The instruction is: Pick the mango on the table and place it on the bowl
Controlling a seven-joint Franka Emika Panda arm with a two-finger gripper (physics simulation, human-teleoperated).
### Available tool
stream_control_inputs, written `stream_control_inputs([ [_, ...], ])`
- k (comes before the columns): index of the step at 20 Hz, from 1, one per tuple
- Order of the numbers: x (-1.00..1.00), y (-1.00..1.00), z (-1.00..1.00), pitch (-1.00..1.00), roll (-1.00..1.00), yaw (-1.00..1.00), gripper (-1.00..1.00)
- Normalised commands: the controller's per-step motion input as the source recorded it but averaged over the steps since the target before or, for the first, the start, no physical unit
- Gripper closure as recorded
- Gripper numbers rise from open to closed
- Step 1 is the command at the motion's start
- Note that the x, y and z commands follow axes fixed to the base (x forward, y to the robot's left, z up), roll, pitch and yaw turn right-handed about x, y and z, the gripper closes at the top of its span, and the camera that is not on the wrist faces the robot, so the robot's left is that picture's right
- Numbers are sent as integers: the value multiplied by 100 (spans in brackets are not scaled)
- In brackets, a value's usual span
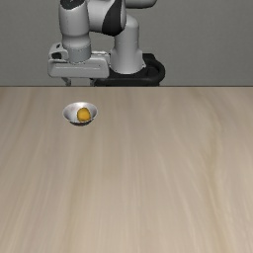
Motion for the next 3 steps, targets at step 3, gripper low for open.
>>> stream_control_inputs([
  [3,0,0,0,0,0,0,-100],
])
